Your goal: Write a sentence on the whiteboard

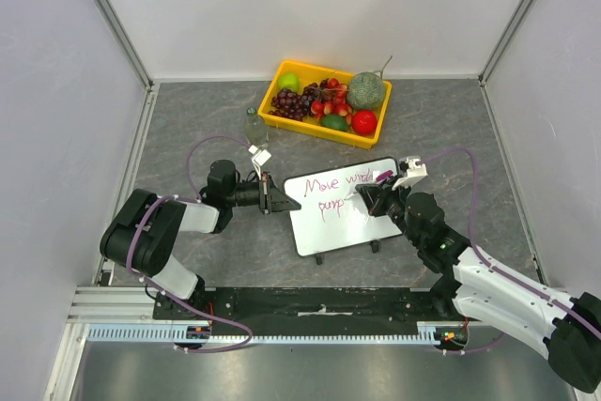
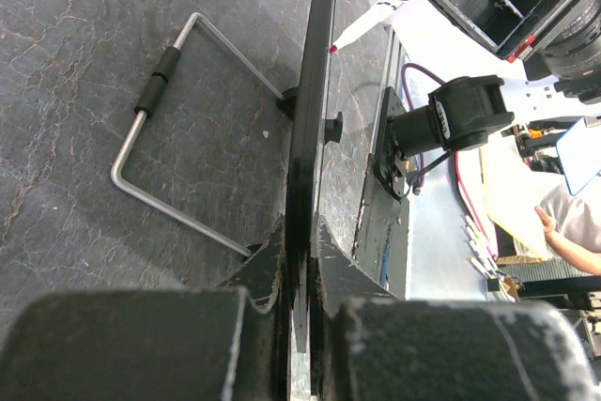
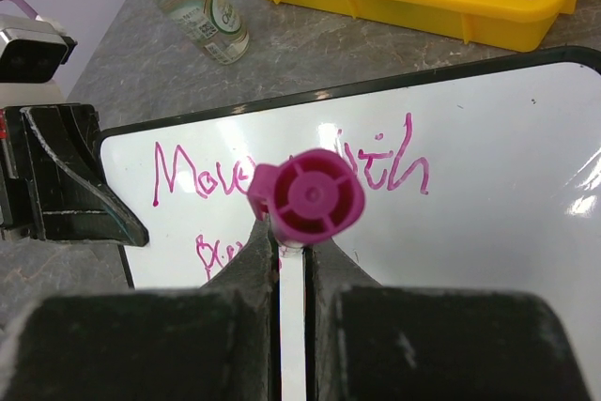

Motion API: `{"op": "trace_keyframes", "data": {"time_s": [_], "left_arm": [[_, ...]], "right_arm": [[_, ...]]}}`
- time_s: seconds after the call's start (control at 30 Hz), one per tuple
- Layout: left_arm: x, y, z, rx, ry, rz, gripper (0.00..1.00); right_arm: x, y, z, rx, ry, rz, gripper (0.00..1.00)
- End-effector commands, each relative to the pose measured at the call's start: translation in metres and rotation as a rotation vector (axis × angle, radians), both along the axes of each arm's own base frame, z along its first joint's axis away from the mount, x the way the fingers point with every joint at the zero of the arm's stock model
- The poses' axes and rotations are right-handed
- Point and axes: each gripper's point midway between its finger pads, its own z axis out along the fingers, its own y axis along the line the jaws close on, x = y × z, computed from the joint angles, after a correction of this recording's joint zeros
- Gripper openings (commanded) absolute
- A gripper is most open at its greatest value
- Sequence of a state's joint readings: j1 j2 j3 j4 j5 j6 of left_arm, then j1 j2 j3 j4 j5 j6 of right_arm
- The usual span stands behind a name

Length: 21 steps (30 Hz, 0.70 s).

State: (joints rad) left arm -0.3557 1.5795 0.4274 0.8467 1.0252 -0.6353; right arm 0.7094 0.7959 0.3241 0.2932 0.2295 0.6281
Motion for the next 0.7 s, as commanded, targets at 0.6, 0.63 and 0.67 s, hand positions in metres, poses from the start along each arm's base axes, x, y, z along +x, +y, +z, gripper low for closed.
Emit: {"op": "trace_keyframes", "data": {"time_s": [0.6, 0.63, 0.67], "left_arm": [[-0.007, -0.002, -0.021, 0.057, -0.001, -0.023, 0.02], [-0.007, -0.002, -0.021, 0.057, -0.001, -0.023, 0.02], [-0.007, -0.002, -0.021, 0.057, -0.001, -0.023, 0.02]], "right_arm": [[-0.005, -0.015, -0.014, -0.078, 0.014, -0.022, 0.0], [-0.004, -0.016, -0.012, -0.074, 0.008, -0.027, 0.0], [-0.004, -0.017, -0.011, -0.075, 0.007, -0.034, 0.0]]}}
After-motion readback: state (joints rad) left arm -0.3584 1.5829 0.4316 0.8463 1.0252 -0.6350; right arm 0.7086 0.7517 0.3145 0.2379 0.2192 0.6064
